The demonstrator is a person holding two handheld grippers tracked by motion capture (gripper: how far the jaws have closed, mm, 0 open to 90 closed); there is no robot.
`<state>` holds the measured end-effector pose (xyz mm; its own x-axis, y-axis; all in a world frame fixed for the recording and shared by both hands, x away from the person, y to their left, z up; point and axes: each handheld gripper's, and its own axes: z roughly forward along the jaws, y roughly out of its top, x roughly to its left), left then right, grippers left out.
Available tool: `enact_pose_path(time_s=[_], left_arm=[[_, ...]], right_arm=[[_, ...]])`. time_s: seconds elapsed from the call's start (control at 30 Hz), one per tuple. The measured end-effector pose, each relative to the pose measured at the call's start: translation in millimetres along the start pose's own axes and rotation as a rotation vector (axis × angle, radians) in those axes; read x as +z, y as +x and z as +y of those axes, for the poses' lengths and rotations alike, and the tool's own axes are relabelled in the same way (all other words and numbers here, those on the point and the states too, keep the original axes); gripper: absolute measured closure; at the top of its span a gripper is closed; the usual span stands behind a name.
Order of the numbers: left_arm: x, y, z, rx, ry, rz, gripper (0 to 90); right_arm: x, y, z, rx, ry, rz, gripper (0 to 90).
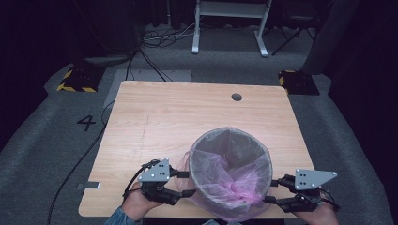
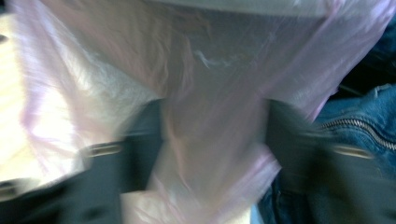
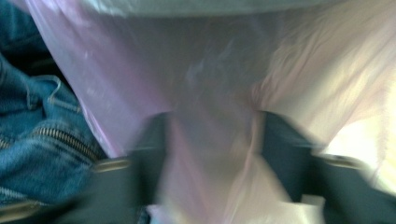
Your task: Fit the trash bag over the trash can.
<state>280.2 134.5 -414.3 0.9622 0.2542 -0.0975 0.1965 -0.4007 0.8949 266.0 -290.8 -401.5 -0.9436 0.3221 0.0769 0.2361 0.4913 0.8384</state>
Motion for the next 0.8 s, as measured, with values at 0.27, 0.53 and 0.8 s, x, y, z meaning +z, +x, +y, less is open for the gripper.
enact_pose_path(time_s=[0.27, 0.53, 0.8], left_arm=[[-5.2, 2.1, -3.5, -0.01, 0.026, 0.073, 90.0], [-13.6, 12.0, -18.7, -0.067, 0.041, 0.125, 90.0], [-5.9, 29.5, -39.4, -0.147, 0.142, 0.178, 90.0]], right_arm=[[-8.2, -12.7, -8.8, 0.055, 0.0, -0.054, 90.0], [-14.7, -27.9, -28.1, 0.118, 0.001, -0.134, 90.0], [-2.8, -43.0, -49.2, 0.193, 0.091, -0.172, 90.0]])
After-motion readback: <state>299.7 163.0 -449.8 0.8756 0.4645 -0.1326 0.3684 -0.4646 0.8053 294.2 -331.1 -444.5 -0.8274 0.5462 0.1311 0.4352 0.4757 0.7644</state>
